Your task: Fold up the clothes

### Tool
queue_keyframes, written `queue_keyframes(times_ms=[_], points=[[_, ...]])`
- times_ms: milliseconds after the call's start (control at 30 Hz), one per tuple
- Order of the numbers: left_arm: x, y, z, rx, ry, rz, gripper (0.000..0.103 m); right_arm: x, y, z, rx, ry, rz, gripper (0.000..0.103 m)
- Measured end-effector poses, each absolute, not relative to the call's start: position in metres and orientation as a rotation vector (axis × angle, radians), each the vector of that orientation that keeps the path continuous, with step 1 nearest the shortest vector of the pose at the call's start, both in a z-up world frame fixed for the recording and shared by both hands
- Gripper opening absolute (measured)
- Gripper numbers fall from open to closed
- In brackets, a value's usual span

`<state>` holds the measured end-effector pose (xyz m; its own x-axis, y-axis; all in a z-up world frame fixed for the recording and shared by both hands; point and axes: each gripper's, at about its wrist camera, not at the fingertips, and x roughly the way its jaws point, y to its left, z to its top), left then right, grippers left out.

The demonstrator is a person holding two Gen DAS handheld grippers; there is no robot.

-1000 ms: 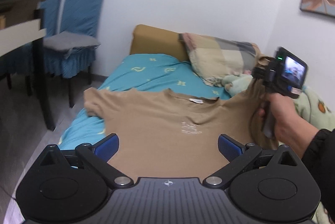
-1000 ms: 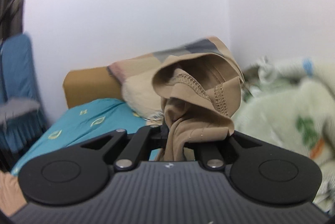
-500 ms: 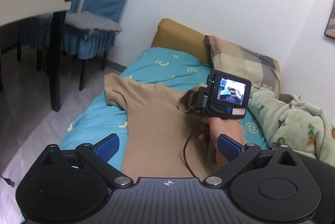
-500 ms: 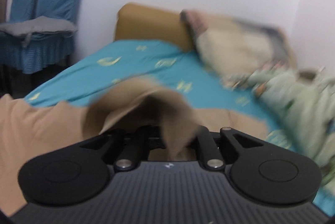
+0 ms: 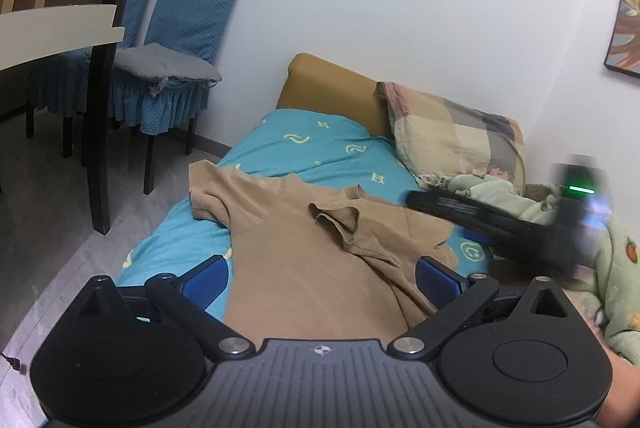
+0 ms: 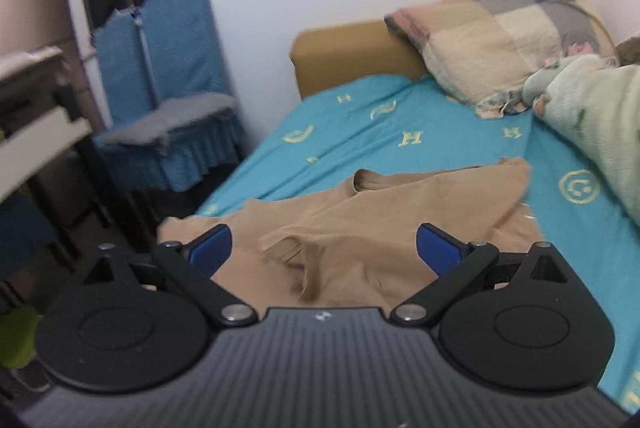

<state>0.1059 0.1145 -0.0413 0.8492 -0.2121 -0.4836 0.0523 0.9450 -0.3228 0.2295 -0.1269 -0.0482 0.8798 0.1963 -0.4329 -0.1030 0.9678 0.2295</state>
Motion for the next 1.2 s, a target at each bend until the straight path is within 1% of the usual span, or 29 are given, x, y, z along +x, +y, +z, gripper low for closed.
queue_keyframes(times_ms=[200, 300, 467, 533, 700, 800, 833, 933, 1033, 1100, 1200], points=[[0.072, 0.092, -0.039, -0.311, 0.591, -0.242, 0.101, 0.101, -0.172, -0.009, 0.247, 0.403, 0.138, 0.1], [0.053, 0.078, -0.038, -0.306, 0.619, -0.306, 0.101, 0.047, -0.189, -0.007, 0.228, 0.431, 0.116, 0.1], [0.032, 0.03, -0.044, -0.149, 0.637, -0.377, 0.1, -0.02, -0.221, -0.026, 0.263, 0.467, 0.001, 0.1], [0.026, 0.013, -0.05, -0.103, 0.647, -0.405, 0.099, -0.037, -0.235, -0.025, 0.294, 0.449, -0.027, 0.1], [0.014, -0.031, -0.072, 0.022, 0.694, -0.483, 0.095, -0.063, -0.28, -0.001, 0.366, 0.324, -0.091, 0.1], [0.011, -0.058, -0.085, 0.057, 0.737, -0.544, 0.092, -0.074, -0.308, -0.002, 0.411, 0.277, -0.144, 0.1], [0.011, -0.068, -0.089, 0.06, 0.754, -0.571, 0.09, -0.075, -0.316, -0.006, 0.429, 0.277, -0.165, 0.1], [0.01, -0.105, -0.103, 0.077, 0.793, -0.643, 0.089, -0.068, -0.338, -0.022, 0.505, 0.326, -0.22, 0.1], [0.005, -0.147, -0.121, 0.149, 0.81, -0.715, 0.085, -0.06, -0.353, -0.036, 0.585, 0.357, -0.23, 0.1], [0.003, -0.171, -0.136, 0.175, 0.832, -0.75, 0.085, -0.056, -0.356, -0.04, 0.591, 0.356, -0.246, 0.1], [0.002, -0.204, -0.157, 0.203, 0.868, -0.793, 0.079, -0.051, -0.358, -0.046, 0.593, 0.366, -0.257, 0.1]])
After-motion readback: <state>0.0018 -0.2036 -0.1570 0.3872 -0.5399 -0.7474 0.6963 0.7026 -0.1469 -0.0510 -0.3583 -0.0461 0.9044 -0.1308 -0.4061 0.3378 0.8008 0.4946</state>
